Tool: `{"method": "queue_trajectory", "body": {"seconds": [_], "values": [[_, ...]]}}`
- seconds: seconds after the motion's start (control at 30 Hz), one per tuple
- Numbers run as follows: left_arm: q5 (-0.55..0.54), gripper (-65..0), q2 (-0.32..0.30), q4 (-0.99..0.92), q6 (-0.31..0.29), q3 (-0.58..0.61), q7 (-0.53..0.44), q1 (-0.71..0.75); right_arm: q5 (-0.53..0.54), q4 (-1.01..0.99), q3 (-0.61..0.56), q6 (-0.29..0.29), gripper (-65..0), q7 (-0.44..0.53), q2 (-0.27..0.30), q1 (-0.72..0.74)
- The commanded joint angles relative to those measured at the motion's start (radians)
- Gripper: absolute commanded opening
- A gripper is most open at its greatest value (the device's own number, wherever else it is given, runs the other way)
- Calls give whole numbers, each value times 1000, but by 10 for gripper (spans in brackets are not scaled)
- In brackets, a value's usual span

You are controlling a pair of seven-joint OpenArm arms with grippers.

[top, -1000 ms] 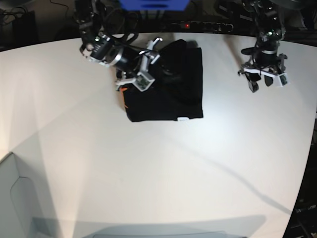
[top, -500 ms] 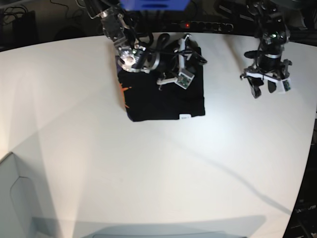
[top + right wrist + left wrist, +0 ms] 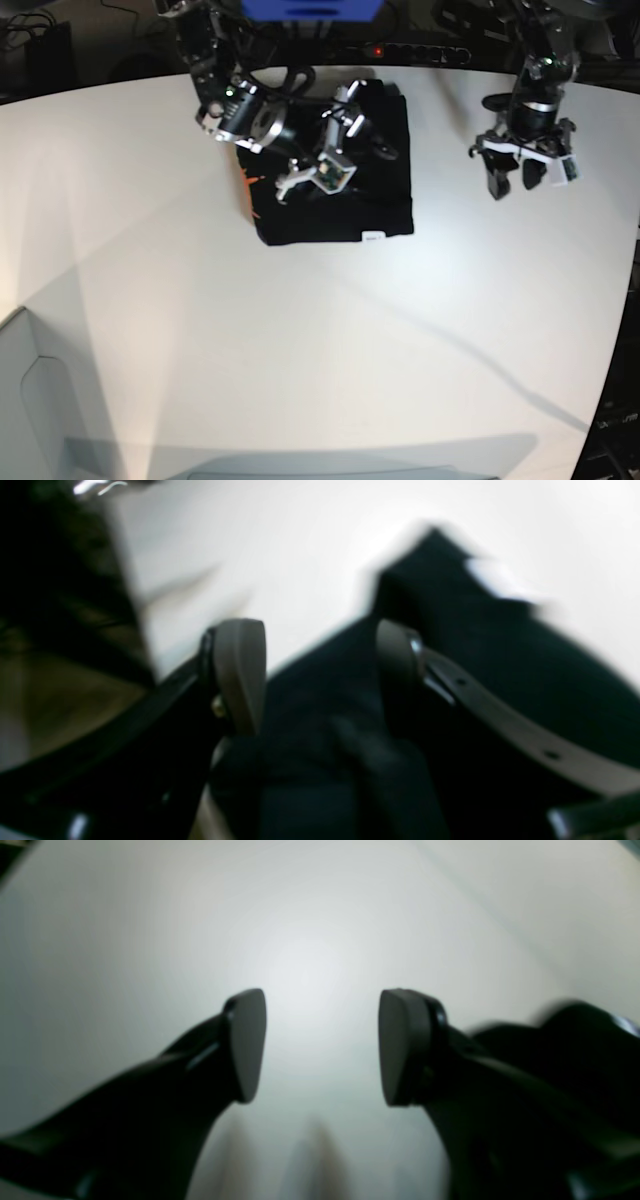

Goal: Fold the T-shirt properly

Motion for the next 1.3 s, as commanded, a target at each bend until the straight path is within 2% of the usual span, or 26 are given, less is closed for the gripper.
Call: {"method": "queue_trajectory", "body": {"seconds": [0.0, 0.13, 0.3, 0.47, 0.77, 0.97, 1.03, 1.17, 1.27], "values": [[-31, -303, -5, 19, -1, 10, -21, 17, 23, 38, 24, 3, -290, 32, -8, -5], [-118, -278, -1, 15, 6, 110, -21, 72, 23, 85, 173, 3, -290, 32, -7, -31], [-123, -242, -1, 7, 6, 242, -23, 93, 23, 90, 299, 3, -290, 32, -7, -45], [-121, -242, -1, -11, 7, 340, -23, 69, 23, 90, 338, 3, -290, 32, -7, -54], [-121, -242, -7, -142, 7, 440, -24, 7, 22, 90, 343, 3, -290, 32, -7, -60], [-121, -245, -7, -162, 7, 479, -26, -14, 22, 88, 343, 3, -290, 32, 15, -60], [-121, -280, -7, -157, 7, 490, -27, -14, 22, 88, 343, 3, -290, 32, 24, -60], [-127, -410, -7, -163, 7, 496, -29, -34, 22, 87, 343, 3, -290, 30, 35, -60], [-129, -458, -2, -162, 3, 496, -29, -34, 22, 87, 343, 3, -290, 30, 35, -60]]}}
